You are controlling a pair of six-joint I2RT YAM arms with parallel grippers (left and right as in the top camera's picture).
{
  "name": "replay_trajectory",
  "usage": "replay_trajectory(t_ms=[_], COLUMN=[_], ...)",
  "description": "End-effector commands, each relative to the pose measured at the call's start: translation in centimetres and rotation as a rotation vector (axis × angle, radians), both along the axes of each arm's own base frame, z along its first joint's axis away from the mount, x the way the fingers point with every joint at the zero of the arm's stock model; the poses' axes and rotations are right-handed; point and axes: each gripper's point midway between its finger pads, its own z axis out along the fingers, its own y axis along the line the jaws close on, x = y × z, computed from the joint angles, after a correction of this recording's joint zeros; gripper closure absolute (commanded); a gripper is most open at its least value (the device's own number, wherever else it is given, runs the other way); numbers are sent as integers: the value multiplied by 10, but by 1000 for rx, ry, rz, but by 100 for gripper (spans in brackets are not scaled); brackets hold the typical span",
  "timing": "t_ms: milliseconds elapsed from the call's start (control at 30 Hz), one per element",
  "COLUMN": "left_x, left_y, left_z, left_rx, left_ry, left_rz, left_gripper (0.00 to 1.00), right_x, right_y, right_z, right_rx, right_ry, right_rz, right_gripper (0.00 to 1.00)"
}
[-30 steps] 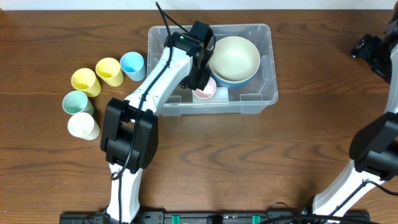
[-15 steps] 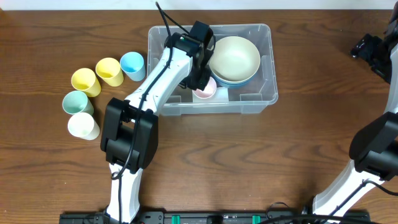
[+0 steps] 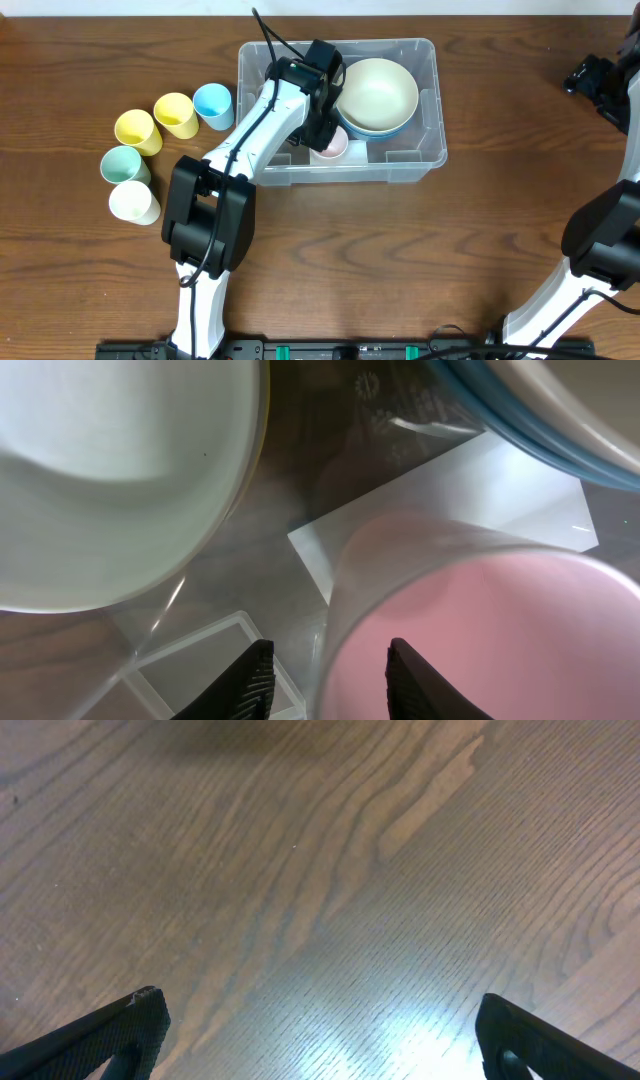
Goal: Pack container
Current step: 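Withdraw the left gripper and move it over the yellow cups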
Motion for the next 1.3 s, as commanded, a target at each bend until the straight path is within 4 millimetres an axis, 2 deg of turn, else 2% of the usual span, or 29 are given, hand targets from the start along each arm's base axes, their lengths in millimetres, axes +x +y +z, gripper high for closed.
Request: replay_trajectory(t_ms=[0, 133, 267, 400, 500, 600, 667, 700, 767, 867, 1033, 1267], left_x=[4, 9, 12, 6, 2, 4, 9, 13, 19, 29, 47, 66], left_y=[2, 0, -1, 9, 37, 84, 123, 140, 176, 213, 240, 256], left_z=[6, 39, 90, 153, 204, 249, 270, 274, 275, 259, 207, 129], left_rx=[8, -18, -63, -93, -87, -72, -77, -82, -85, -96, -81, -21], left_ry=[-14, -72, -165, -286, -416, -550, -619, -636, -648, -609, -480, -310], left_rz=[-2, -2, 0, 14, 71, 216, 331, 393, 526, 661, 729, 761], left_gripper=[62, 62, 56, 56, 55, 50, 47, 46, 46, 46, 46, 46], right_x=[1, 1, 1, 1, 1, 1, 1, 1, 1, 1, 1, 1], right_y=[2, 2, 2, 2, 2, 2, 2, 2, 2, 2, 2, 2], right_z=[8, 8, 8, 8, 8, 8, 8, 8, 8, 8, 8, 8], right_rx=[-9, -9, -9, -9, -9, -9, -9, -9, -9, -9, -9, -9], right_ry=[-21, -21, -21, -21, -21, -22, -21, -21, -22, -21, -21, -21], right_rz=[-12, -12, -12, -12, -12, -12, -12, -12, -12, -12, -12, -12], right_gripper=[1, 1, 2, 1, 1, 1, 1, 1, 1, 1, 1, 1])
